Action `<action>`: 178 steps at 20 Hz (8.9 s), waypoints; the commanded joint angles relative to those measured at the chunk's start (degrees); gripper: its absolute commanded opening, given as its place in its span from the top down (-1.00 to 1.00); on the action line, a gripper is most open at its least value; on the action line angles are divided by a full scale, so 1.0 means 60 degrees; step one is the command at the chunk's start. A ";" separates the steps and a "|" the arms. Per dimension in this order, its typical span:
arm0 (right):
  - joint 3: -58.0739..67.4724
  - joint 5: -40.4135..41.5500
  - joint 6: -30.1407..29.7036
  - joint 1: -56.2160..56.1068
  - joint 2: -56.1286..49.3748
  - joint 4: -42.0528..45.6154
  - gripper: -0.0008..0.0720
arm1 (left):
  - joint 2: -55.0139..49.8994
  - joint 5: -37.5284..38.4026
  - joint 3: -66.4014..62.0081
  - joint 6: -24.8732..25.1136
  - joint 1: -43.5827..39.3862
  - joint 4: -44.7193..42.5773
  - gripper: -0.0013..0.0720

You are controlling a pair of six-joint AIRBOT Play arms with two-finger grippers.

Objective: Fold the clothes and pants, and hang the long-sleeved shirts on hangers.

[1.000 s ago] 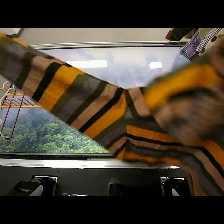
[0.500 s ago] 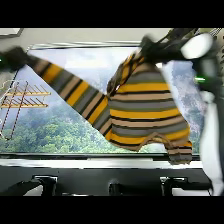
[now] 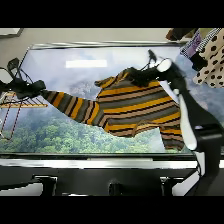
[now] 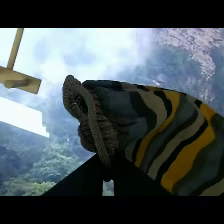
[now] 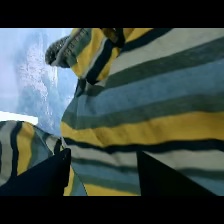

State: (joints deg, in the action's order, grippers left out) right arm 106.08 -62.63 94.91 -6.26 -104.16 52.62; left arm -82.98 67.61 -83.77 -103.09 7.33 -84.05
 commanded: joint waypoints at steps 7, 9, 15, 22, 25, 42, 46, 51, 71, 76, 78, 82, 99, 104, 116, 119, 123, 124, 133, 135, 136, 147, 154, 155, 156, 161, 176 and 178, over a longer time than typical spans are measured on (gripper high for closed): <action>-0.4204 -0.3464 -0.0787 0.5140 0.5111 0.2565 -0.69 | 0.1486 0.0492 0.2091 0.0681 0.0903 0.2714 -0.66; -0.6506 -0.2918 -0.0557 0.5741 0.6156 0.2277 -0.70 | 0.2124 -0.0131 0.3577 0.0678 0.0452 0.3836 -0.69; -1.0429 0.0204 -0.0710 0.5694 0.6564 0.0572 -0.69 | 0.2696 -0.1796 0.6062 0.0091 -0.1807 0.5049 -0.69; -1.0542 0.1515 -0.1654 0.5694 0.4849 -0.0477 -0.57 | 0.2437 -0.2980 0.6182 -0.0798 -0.3628 0.5096 -0.69; -1.0535 0.1738 -0.1763 0.5694 0.4484 -0.0452 0.20 | 0.2022 -0.3264 0.6178 -0.0794 -0.4269 0.5428 -0.69; -1.0531 -0.0117 -0.1676 0.5683 0.6433 -0.0710 0.91 | -0.0667 -0.6557 0.5271 -0.0750 -0.6506 0.8011 0.89; -1.0531 -0.0244 -0.0987 0.4131 0.7654 -0.0627 0.91 | 0.0783 -0.5100 0.5282 -0.0954 -0.5526 0.6608 0.90; -1.0531 -0.2131 0.3187 0.1311 1.1034 0.3395 0.91 | 0.4586 -0.1395 0.6116 -0.3457 -0.5268 0.2568 0.90; -1.0528 0.0379 0.3701 0.0219 0.7104 0.2222 0.52 | 0.3872 -0.2317 0.7377 -0.2656 -0.6127 0.4149 0.74; -1.0233 -0.0539 0.2816 0.0215 0.8080 0.2958 -0.36 | 0.3916 -0.2175 0.6841 -0.1508 -0.5869 0.4189 -0.08; -1.0258 -0.0976 0.2218 0.0215 0.8484 0.3140 -0.36 | 0.3989 -0.2138 0.6459 -0.1045 -0.5880 0.3952 -0.11; -1.0845 -0.0900 0.1457 0.0215 0.8480 0.3286 -0.36 | 0.3945 -0.2109 0.6178 -0.0718 -0.5887 0.3650 -0.11; -1.1734 0.0736 -0.0514 -0.1013 0.7905 0.2936 -0.35 | 0.3945 -0.1920 0.6175 -0.0452 -0.5941 0.3238 -0.11; -1.1734 0.2379 0.2524 -0.2153 0.7712 0.5701 0.68 | 0.3891 -0.1923 0.6171 -0.0153 -0.6247 0.3235 -0.11; -1.1464 0.0903 0.3093 -0.2153 0.7817 0.4360 0.91 | 0.0004 -0.0834 0.2929 -0.1847 -1.0196 0.0452 -0.11; -1.1464 0.0962 0.3155 -0.2153 0.7817 0.4360 0.91 | -0.0688 -0.0838 0.2466 -0.2812 -1.0622 -0.0226 -0.11; -1.1468 0.0911 0.3155 -0.2153 0.7817 0.4306 0.91 | -0.1235 -0.0725 0.2404 -0.3595 -1.0637 -0.0266 -0.11; -1.1468 0.0911 0.3158 -0.2153 0.7817 0.4258 0.91 | -0.1326 -0.0721 0.2404 -0.3781 -1.0641 -0.0361 -0.11; -1.1449 0.0437 0.3315 -0.2153 0.7817 0.3519 0.91 | -0.1490 -0.0637 0.2357 -0.3898 -1.0276 -0.0328 0.89; -1.0961 0.0379 0.3337 -0.2142 0.7814 0.4098 0.92 | -0.1078 -0.0557 0.2364 -0.3603 -0.9745 0.0033 0.90; -1.0353 0.0397 0.3402 -0.2142 0.7785 0.4615 0.92 | -0.0747 -0.0586 0.2364 -0.3428 -0.9409 0.0270 0.90; 0.1137 -0.1814 0.1894 -0.2401 0.2022 0.4677 0.92 | 0.2124 -0.0484 0.2371 -0.2335 -0.8098 0.2350 0.90; -0.0448 -0.2710 0.2572 -0.3381 0.1942 0.5901 0.92 | 0.1963 -0.3530 0.4419 -0.2918 -0.9078 0.4787 0.90; -0.1078 -0.2364 0.2805 -0.3384 0.1945 0.6043 0.92 | 0.1876 -0.3938 0.4852 -0.2900 -0.9092 0.4983 0.90; -0.1639 -0.1978 0.2896 -0.3391 0.1934 0.5971 0.92 | 0.1745 -0.4339 0.5238 -0.2885 -0.9085 0.5129 0.90; -0.3413 0.0178 0.3774 -0.3391 0.1559 0.4503 0.91 | 0.0561 -0.4790 0.5497 -0.1690 -0.9052 0.5982 0.90; -0.9224 -0.1370 0.5064 -0.1865 0.6958 0.1698 -0.58 | 0.0178 -0.4860 0.5479 -0.1053 -0.8954 0.6229 0.89; -1.0520 0.0197 0.5869 -0.2586 0.7202 0.0805 -0.58 | 0.0178 -0.4860 0.5479 -0.1053 -0.8954 0.6229 0.88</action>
State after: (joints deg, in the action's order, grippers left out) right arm 55.27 -72.18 122.54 -18.26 -65.76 67.37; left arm -81.89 38.52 -50.92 -110.00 -46.44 -46.72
